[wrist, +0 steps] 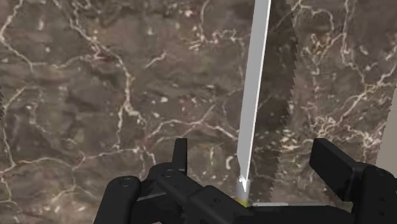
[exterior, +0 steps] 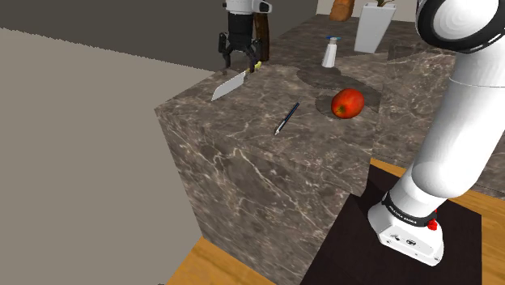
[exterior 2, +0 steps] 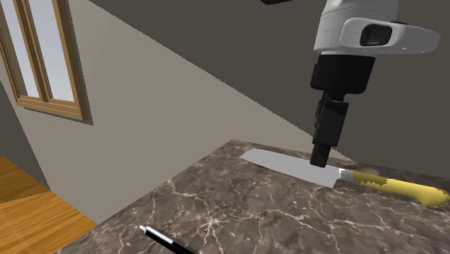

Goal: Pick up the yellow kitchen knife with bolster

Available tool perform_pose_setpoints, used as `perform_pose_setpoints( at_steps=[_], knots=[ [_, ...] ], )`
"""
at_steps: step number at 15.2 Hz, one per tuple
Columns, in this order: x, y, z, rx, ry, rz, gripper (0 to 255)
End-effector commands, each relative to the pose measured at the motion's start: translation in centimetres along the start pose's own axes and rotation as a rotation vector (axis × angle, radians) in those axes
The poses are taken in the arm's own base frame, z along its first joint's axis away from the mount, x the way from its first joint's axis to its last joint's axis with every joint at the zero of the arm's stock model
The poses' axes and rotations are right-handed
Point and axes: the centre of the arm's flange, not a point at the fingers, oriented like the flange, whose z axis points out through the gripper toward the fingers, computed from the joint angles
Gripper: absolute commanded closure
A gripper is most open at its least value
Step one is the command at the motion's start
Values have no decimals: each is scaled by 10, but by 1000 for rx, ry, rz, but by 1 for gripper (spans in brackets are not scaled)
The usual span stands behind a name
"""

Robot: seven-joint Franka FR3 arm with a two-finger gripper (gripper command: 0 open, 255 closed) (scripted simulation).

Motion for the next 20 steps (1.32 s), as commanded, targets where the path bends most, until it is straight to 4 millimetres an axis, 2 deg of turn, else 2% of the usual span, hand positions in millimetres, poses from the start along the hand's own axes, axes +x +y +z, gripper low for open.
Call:
perform_pose_setpoints(
  at_steps=[1,7,9,10,19,20],
  knots=[
    [6,-6,7,8,-1,38,0],
    [9,-6,38,8,-1,38,0],
    [9,-6,41,8,-1,38,0],
    [9,-5,41,8,-1,38,255],
    [9,-6,41,8,-1,38,255],
    [9,-6,36,8,-1,38,255]
  ],
)
